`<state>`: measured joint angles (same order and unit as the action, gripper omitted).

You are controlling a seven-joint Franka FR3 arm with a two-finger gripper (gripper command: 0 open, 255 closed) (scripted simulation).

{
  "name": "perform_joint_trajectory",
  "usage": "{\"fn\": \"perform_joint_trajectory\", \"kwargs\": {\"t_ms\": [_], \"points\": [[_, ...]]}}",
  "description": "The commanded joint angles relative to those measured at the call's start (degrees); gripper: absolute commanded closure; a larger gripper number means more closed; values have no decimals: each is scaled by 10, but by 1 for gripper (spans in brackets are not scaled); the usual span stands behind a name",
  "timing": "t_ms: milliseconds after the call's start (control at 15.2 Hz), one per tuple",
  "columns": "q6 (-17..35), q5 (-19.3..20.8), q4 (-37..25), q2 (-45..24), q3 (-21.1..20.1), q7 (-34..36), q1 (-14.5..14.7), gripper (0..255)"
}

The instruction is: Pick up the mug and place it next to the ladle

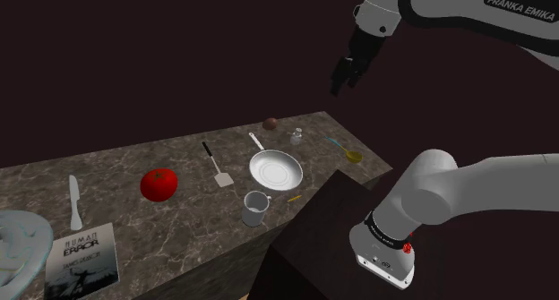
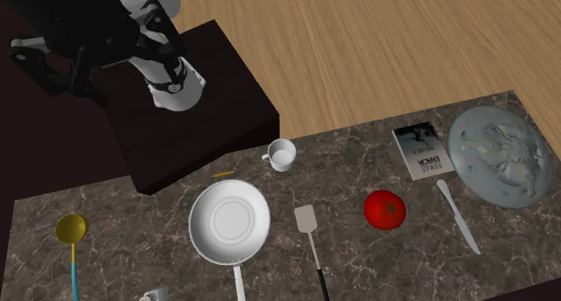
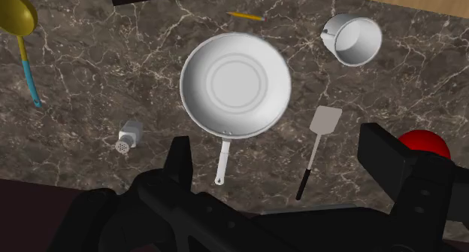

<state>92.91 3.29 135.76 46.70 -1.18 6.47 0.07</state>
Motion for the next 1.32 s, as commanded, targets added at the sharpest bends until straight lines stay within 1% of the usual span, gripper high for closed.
{"fn": "perform_joint_trajectory", "kwargs": {"t_ms": [0,330,660,924,1254], "points": [[0,0,0,0,0,0,0,0],[75,-24,72,-12,-36,49,10,0],[158,-48,129,-48,-75,99,23,0],[230,-65,161,-94,-109,140,32,0],[326,-79,182,-177,-153,193,39,0]]}}
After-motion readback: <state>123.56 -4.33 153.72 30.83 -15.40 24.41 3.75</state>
